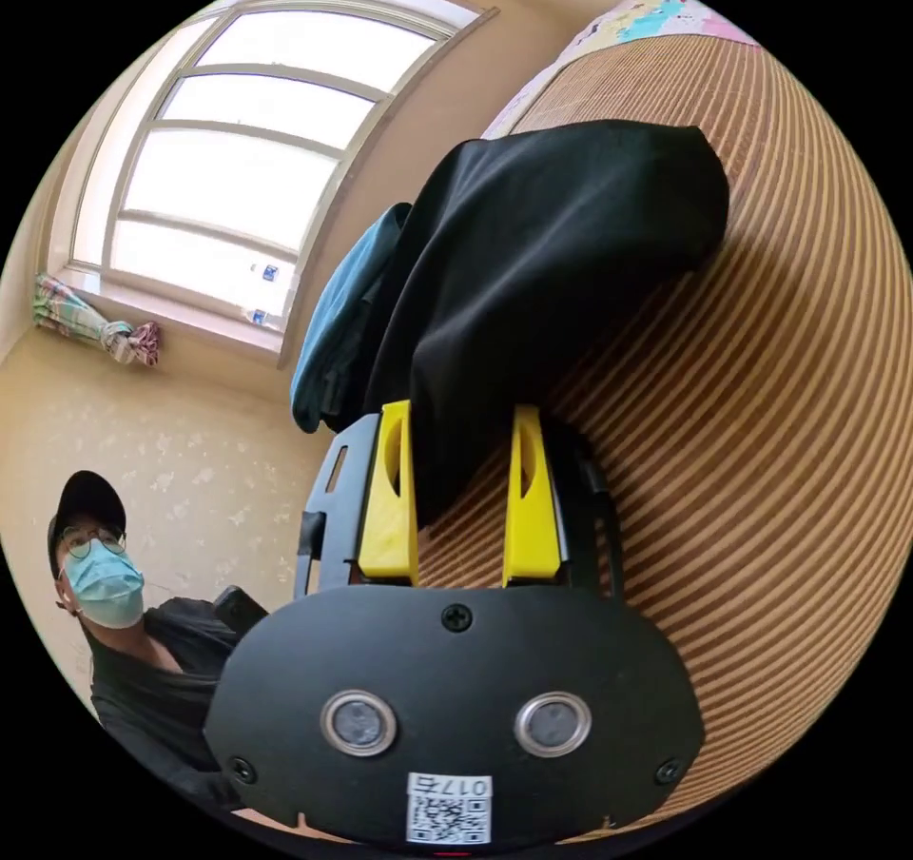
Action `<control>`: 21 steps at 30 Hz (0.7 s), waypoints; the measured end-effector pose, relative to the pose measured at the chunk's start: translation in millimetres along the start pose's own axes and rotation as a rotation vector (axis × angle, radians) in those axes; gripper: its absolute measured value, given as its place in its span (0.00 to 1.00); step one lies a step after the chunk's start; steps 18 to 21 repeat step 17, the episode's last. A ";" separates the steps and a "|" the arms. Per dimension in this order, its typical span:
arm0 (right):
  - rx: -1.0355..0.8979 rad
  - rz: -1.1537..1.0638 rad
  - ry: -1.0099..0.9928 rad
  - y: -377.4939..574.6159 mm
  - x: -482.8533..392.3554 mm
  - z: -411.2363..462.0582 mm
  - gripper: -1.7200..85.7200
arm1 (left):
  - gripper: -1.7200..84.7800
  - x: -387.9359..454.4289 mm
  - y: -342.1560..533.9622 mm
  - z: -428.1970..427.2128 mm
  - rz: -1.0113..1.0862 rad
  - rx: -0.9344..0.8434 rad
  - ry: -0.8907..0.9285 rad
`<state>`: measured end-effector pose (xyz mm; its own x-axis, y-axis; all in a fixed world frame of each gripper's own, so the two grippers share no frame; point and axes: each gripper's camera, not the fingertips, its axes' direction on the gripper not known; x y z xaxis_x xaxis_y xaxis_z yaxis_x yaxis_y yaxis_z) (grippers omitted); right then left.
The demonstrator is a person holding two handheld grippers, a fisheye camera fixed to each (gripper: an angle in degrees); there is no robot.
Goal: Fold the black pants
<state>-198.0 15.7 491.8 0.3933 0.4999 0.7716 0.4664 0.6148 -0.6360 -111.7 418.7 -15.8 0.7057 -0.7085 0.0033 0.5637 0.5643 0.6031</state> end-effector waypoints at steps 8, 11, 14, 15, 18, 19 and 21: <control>0.274 -0.140 0.815 239.9 -74.1 -131.4 0.11 | 0.10 3.4 -4.8 41.1 0.025 -0.138 -0.087; 0.314 -0.090 0.989 332.3 -95.5 -166.0 0.09 | 0.05 16.2 -2.0 64.3 0.091 -0.221 -0.134; 0.409 0.084 1.071 415.2 -110.4 -205.2 0.09 | 0.01 32.1 5.6 85.0 0.186 -0.280 -0.210; 0.435 0.116 1.074 431.9 -113.2 -213.3 0.08 | 0.01 35.4 11.1 95.2 0.213 -0.309 -0.242; 0.525 0.240 1.083 490.0 -120.1 -238.6 0.06 | 0.01 33.7 20.4 114.9 0.221 -0.389 -0.274; 0.525 0.240 1.083 490.0 -120.1 -238.6 0.06 | 0.01 33.7 20.4 114.9 0.221 -0.389 -0.274; 0.525 0.240 1.083 490.0 -120.1 -238.6 0.06 | 0.01 33.7 20.4 114.9 0.221 -0.389 -0.274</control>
